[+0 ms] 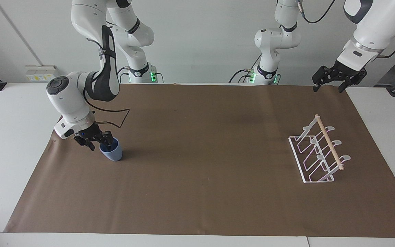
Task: Hang cup on cup holder
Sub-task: 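Lift the blue cup with the right gripper and carry it toward the rack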
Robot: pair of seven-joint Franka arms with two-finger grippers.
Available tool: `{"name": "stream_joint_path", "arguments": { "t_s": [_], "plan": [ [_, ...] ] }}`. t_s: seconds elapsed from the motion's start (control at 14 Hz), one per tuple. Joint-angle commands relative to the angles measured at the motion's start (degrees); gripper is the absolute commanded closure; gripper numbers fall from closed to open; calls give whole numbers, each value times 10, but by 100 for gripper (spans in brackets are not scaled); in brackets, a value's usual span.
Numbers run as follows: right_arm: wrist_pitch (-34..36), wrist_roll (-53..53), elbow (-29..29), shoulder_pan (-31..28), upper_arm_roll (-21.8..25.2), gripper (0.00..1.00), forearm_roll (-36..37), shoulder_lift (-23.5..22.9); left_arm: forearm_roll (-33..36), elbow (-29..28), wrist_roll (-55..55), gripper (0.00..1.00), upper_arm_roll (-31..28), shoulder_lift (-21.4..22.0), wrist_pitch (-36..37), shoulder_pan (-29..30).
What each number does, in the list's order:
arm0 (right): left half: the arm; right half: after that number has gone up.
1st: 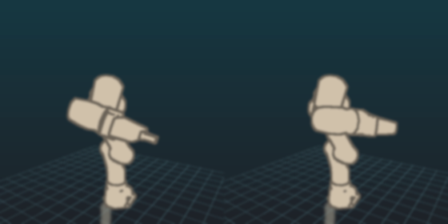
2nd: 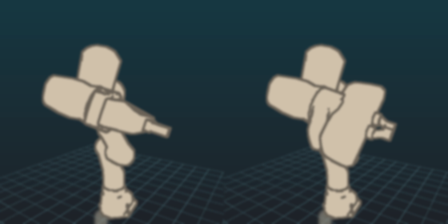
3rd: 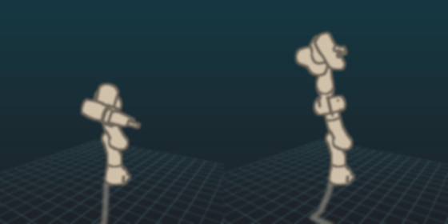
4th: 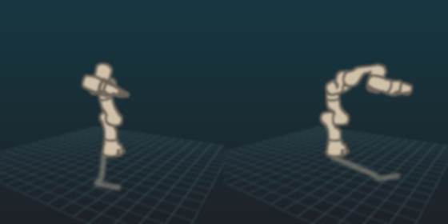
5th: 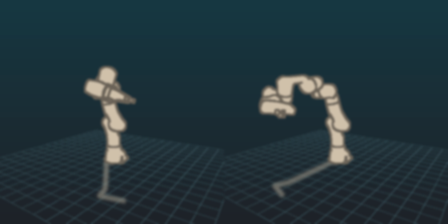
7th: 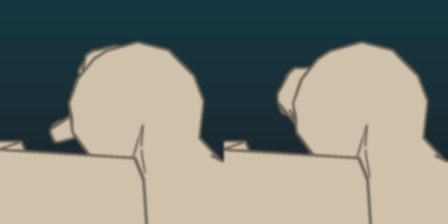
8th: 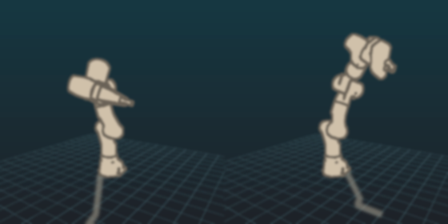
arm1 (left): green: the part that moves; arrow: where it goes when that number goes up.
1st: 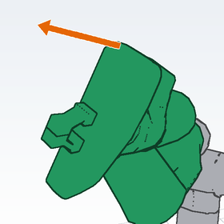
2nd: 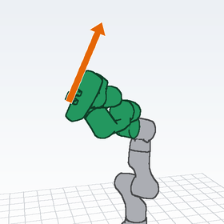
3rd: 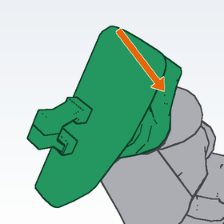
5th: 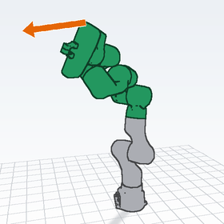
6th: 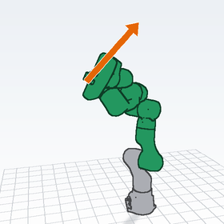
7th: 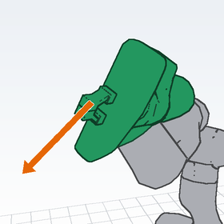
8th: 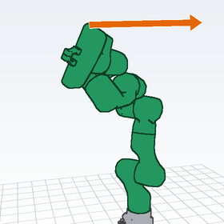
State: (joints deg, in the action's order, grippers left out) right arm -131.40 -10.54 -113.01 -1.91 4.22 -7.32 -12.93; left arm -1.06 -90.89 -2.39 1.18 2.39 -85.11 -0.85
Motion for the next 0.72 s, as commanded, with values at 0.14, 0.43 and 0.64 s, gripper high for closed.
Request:
{"name": "stream_joint_path", "arguments": {
  "t_s": [0.14, 0.43, 0.64],
  "plan": [
    [3, -19, 13, -8, -5, 97, -36, -3, 10, -3, -3, 0, 3, 9, 6, 4],
    [24, -58, 21, 2, -5, 100, -36, -3, 10, -3, -3, 0, 3, 9, 6, 4],
    [94, -61, 71, 6, -24, 100, -37, 3, 10, -3, -3, 0, 3, 9, 6, 4]
  ]
}}
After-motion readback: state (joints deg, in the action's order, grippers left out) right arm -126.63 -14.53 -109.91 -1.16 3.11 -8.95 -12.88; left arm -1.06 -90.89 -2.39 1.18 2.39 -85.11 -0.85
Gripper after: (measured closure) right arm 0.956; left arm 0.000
